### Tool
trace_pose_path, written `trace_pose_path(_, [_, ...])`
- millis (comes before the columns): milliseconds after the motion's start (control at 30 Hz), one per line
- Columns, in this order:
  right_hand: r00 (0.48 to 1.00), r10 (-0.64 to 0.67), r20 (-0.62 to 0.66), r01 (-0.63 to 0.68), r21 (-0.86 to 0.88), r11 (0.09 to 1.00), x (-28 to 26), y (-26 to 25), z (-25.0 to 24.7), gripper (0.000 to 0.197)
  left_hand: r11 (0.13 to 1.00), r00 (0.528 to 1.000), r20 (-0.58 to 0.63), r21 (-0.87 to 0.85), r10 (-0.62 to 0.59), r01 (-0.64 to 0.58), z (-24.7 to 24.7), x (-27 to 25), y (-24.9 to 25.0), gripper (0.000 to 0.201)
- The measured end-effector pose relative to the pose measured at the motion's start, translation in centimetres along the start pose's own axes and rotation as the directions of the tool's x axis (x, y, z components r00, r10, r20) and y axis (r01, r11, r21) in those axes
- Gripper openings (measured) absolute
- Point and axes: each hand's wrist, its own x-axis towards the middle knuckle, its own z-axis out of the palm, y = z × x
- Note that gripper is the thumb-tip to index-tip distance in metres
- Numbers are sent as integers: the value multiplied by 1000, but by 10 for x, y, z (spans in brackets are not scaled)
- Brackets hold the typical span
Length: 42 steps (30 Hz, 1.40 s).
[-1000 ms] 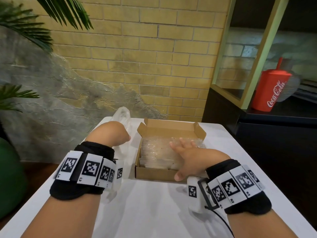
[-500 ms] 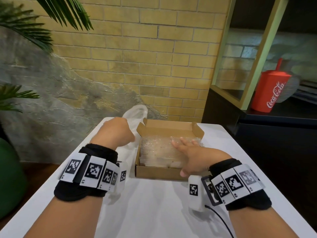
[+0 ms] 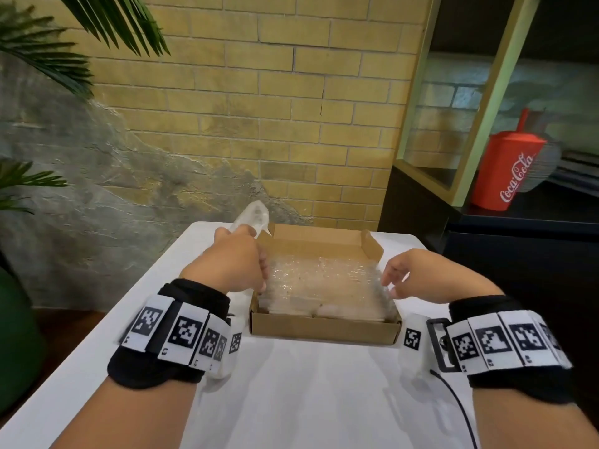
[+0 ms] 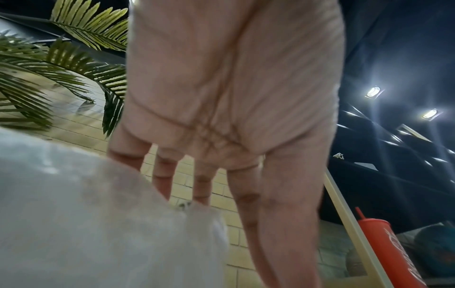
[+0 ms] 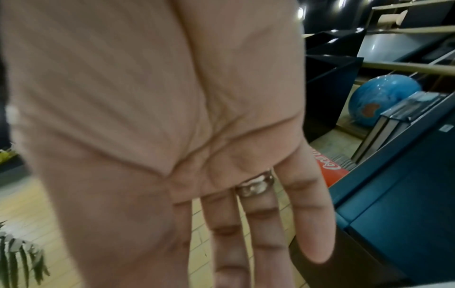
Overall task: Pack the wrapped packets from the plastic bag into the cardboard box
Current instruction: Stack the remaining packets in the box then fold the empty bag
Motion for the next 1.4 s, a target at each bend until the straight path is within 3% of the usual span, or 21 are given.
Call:
trace_pose_path(300, [1000, -24, -10, 24, 21, 999, 5, -1, 5, 15, 989, 990, 49, 69, 131, -134, 6, 5, -1, 11])
trace_pose_path(433, [1000, -31, 3, 31, -42, 999, 7, -3, 11, 7, 980, 985, 35, 106, 167, -170, 6, 7, -6, 26])
trace_pose_path(600, [995, -46, -84, 40, -74, 996, 6, -4, 4, 3, 972, 982, 8, 137, 191, -190, 10, 13, -9, 29])
trace_pose_path(767, [1000, -9, -22, 6, -135, 991, 7, -7, 10, 13, 973, 979, -40, 128, 199, -193, 12, 15, -8, 16])
trace_pose_path(833, [999, -11, -47, 6, -103, 995, 6, -7, 7, 8, 981, 984, -20, 78, 180, -178, 9, 16, -12, 20])
trace_pose_path(933, [997, -45, -67, 44, -15, 999, -1, -8, -2, 28, 990, 989, -53, -14, 140, -141, 1, 14, -14, 27])
trace_pose_path(1000, [999, -44, 17, 44, -22, 999, -5, -13, -3, 56, 993, 988, -102, 43, 115, -111, -3, 11, -13, 23])
trace_pose_path(1100, [981, 86, 173, -62, -145, 988, -7, -22, 4, 95, 989, 992, -125, 144, 2, 16, -2, 10, -12, 24])
trace_pose_path(1200, [966, 152, 209, -116, -175, 978, -4, -26, 12, 98, 986, 992, -54, 114, -116, 122, 0, 15, -18, 28])
trace_pose_path(1400, [968, 138, 211, -125, -77, 989, 0, -31, 18, 95, 978, 981, 11, 76, -194, 193, 1, 21, -21, 27])
